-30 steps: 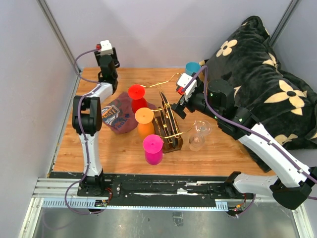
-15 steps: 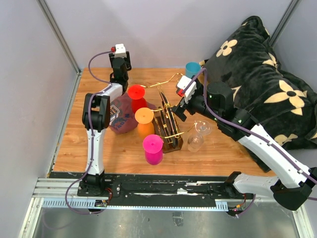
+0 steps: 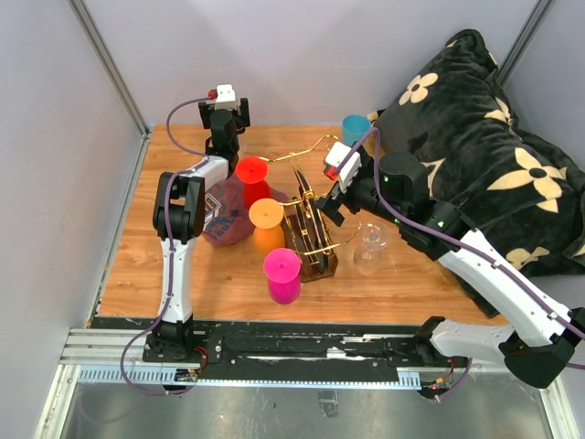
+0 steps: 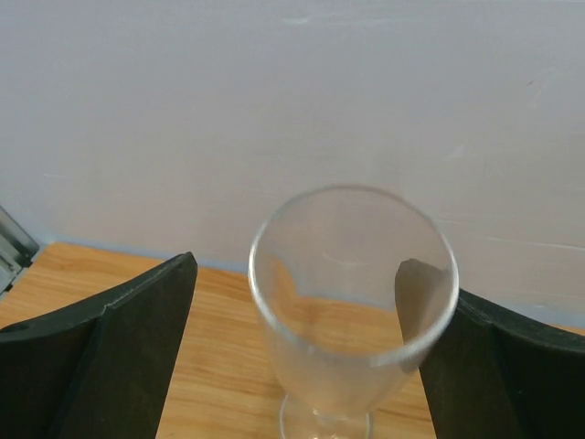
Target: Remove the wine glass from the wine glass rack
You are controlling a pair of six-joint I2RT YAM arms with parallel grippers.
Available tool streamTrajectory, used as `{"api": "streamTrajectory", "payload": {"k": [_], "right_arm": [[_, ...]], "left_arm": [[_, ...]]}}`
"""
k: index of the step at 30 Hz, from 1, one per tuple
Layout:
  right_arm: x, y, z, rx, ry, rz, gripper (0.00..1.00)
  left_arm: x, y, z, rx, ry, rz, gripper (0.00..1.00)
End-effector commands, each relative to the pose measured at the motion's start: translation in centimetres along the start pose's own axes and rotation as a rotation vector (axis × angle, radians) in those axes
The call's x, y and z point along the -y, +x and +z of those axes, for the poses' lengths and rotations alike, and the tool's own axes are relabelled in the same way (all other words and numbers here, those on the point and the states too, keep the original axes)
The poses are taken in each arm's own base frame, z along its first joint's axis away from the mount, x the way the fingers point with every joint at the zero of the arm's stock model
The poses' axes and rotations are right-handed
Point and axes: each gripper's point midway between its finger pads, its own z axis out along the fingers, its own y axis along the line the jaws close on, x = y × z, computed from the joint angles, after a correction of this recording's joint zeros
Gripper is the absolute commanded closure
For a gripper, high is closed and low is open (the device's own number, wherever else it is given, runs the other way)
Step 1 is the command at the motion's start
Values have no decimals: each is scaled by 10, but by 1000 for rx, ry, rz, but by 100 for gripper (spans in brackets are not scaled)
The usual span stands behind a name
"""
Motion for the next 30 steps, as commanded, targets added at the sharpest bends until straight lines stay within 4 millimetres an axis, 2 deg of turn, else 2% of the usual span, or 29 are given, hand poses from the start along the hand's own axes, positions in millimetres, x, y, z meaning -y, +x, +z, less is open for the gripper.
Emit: {"api": "streamTrajectory", "payload": {"k": [1, 11, 19, 22, 25, 27, 30], "right_arm": [[0, 3, -4, -10, 11, 8, 1], [0, -2, -16, 13, 18, 30, 1], [-1, -10, -38, 55, 24, 52, 1], [-1, -15, -46, 76, 28, 60, 1], [-1, -19, -52, 82, 25, 77, 0], [-3, -20, -55, 81, 17, 93, 0], [-1, -18, -57, 64, 28, 118, 0]], "left_arm": [[2, -22, -2, 17, 2, -30, 0], [1, -53, -20, 17, 51, -51, 0], [10, -98, -30, 33, 123, -135, 0], [6, -114, -33, 23, 115, -158, 0], [-15, -132, -42, 24, 36, -164, 0], [-37, -142, -51, 13, -55, -173, 0], [-69, -145, -73, -84, -176, -243, 0]]}}
